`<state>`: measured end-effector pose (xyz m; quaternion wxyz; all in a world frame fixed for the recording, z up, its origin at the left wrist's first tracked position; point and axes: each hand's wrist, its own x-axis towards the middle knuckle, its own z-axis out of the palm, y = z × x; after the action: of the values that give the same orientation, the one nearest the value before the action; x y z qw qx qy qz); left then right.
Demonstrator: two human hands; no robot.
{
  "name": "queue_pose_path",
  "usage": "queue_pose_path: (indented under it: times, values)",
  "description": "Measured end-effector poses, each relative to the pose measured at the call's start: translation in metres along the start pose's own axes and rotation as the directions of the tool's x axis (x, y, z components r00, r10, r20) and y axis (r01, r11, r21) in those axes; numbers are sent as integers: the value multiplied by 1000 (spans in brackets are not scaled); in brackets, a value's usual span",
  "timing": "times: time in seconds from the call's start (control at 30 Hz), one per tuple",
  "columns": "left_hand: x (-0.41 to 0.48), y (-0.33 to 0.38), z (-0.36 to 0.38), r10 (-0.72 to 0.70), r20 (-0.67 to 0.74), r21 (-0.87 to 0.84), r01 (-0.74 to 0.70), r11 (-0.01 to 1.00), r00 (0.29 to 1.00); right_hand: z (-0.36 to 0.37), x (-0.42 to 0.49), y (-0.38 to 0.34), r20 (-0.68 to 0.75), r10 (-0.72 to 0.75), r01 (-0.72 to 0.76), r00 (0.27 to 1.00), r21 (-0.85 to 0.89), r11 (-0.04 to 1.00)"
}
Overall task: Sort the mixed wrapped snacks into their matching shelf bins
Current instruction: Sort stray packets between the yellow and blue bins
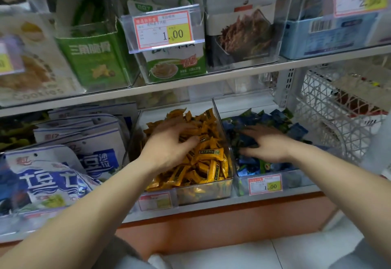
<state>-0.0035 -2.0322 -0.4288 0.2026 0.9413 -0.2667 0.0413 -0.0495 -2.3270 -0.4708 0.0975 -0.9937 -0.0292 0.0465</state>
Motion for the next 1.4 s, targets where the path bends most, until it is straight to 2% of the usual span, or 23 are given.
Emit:
queue_pose_path:
  times: [0.1, 0.17, 0.27, 0.37, 0.47, 0.53, 0.57, 0.63, 0.67, 0.77, 0.87, 0.97, 1.03, 1.13, 1.23, 1.3, 1.37, 1.4]
  values:
    - [-5, 5, 17, 123, 84, 198, -138, 970, 989, 8, -9, -6, -22, -102, 104, 995, 136, 985]
    - [-12, 0, 30, 118, 139, 310, -156, 938, 983, 17, -8, -9, 64, -153, 141, 986, 162, 977]
    - [-14, 0, 40, 186, 6, 325, -178, 929, 983, 28, 4, -9, 137, -141, 123, 981, 129, 984]
    - [-9, 6, 44, 290, -108, 306, -246, 920, 951, 30, 23, -8, 139, -103, 107, 985, -21, 994]
    - [3, 9, 41, 192, -148, 129, -174, 976, 970, 26, 35, -8, 67, -27, 26, 997, 20, 999]
    - [10, 13, 37, 93, -160, -86, -107, 990, 983, 17, 36, -5, -38, 11, -9, 999, 59, 998]
    - [13, 15, 36, 54, -157, -139, -76, 987, 986, 12, 35, -2, -103, 20, -17, 994, 30, 999]
    - [16, 19, 38, 1, -137, -97, -15, 995, 991, 6, 33, 7, -190, 64, -82, 980, -87, 993]
    - [17, 21, 39, -29, -105, -67, 22, 997, 994, 6, 31, 12, -183, 127, -151, 975, -125, 981]
    - [18, 30, 44, -36, 71, 39, 33, 999, 997, 12, 23, 28, -53, 356, -360, 933, -119, 925]
    - [18, 27, 44, 30, 221, 177, -70, 982, 975, 17, 19, 36, 46, 355, -353, 934, -52, 934]
    - [14, 19, 32, 89, 311, 131, -136, 982, 946, 17, 21, 32, 52, 275, -274, 960, -18, 961]
    - [12, 15, 25, 108, 323, 92, -145, 985, 940, 16, 23, 26, 37, 224, -225, 974, 49, 973]
    - [9, 17, 23, 98, 339, 99, -139, 985, 936, 8, 23, 21, -77, 175, -161, 982, 162, 974]
    - [10, 21, 27, 34, 306, 100, -67, 993, 952, 7, 23, 20, -157, 188, -192, 969, -6, 981]
    - [14, 20, 32, -27, 215, 74, 11, 997, 976, 12, 22, 18, -49, 217, -220, 975, -56, 974]
    - [17, 19, 39, -83, 174, 162, 54, 985, 981, 21, 20, 13, 54, 210, -205, 976, -87, 975]
    - [19, 19, 44, -96, 174, 224, 56, 973, 980, 23, 20, 10, 59, 203, -197, 977, -99, 975]
